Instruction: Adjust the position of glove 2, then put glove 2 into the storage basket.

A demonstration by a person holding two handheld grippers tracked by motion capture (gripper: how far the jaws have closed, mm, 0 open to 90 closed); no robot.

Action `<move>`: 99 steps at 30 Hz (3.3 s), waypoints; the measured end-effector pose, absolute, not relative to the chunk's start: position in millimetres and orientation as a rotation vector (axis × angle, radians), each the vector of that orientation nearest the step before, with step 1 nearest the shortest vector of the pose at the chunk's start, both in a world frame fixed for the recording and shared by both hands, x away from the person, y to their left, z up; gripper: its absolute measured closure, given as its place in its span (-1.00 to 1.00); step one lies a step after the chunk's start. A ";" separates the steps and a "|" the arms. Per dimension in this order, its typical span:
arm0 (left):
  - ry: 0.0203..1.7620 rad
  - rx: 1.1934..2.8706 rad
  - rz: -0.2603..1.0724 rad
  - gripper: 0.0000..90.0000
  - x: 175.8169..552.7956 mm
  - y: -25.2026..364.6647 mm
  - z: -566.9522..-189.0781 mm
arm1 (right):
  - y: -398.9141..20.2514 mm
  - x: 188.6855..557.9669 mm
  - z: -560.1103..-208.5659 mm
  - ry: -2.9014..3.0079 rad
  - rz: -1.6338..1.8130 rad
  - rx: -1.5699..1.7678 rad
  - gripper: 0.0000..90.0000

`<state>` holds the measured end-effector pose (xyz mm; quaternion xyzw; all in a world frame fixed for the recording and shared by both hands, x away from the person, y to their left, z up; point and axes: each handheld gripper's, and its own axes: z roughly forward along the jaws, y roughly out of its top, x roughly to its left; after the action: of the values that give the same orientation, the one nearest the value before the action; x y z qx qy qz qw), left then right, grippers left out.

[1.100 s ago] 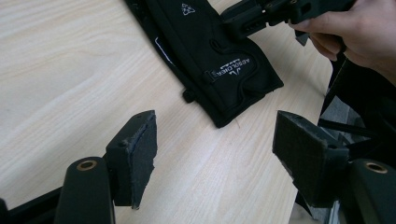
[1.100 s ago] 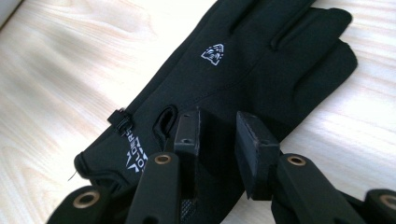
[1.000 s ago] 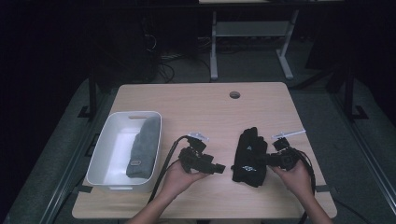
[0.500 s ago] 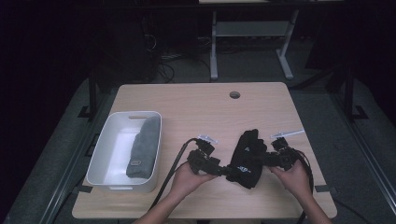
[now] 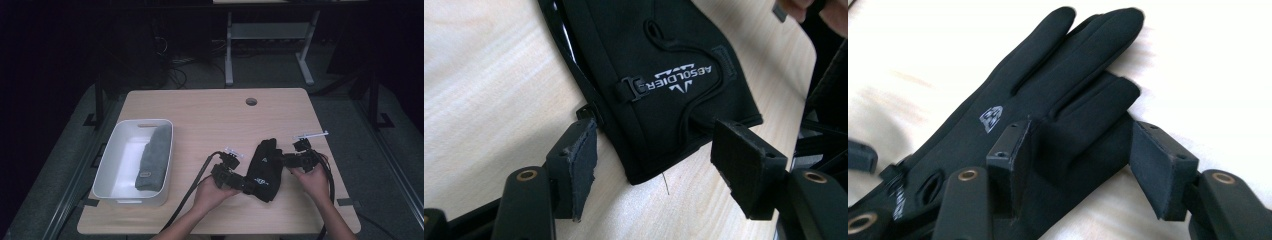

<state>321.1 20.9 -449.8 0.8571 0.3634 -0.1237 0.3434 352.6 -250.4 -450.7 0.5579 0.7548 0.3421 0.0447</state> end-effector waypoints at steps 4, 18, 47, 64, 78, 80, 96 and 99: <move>0.959 2.247 -0.327 -0.19 321.6 17.1 -455.3 | -251.1 357.0 -451.7 2.285 1.051 1.718 -0.06; 0.923 2.285 -0.263 0.48 320.2 6.7 -457.8 | -249.6 359.9 -460.5 2.296 1.031 1.749 0.11; 0.889 2.215 -0.318 0.82 321.9 27.3 -450.9 | -254.9 354.9 -443.8 2.298 1.243 1.814 0.70; 0.877 2.170 -0.316 0.83 321.4 42.4 -434.7 | -243.7 358.3 -418.9 2.310 1.301 1.775 0.71; 0.858 2.147 -0.281 0.83 319.1 59.7 -413.1 | -230.5 362.2 -396.1 2.323 1.354 1.721 0.71; 0.853 2.146 -0.276 0.83 318.8 62.3 -409.8 | -228.7 362.8 -392.9 2.328 1.360 1.715 0.71; 0.846 2.117 -0.244 0.83 316.8 80.1 -391.1 | -212.9 367.9 -372.9 2.337 1.399 1.678 0.71; 0.845 2.118 -0.240 0.83 316.2 82.5 -388.2 | -210.0 368.4 -369.9 2.344 1.399 1.665 0.71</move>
<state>316.2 82.5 -388.2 0.8418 0.3357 -0.0953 0.4118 368.4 -210.0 -369.9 0.5205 0.7328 0.4373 -0.0278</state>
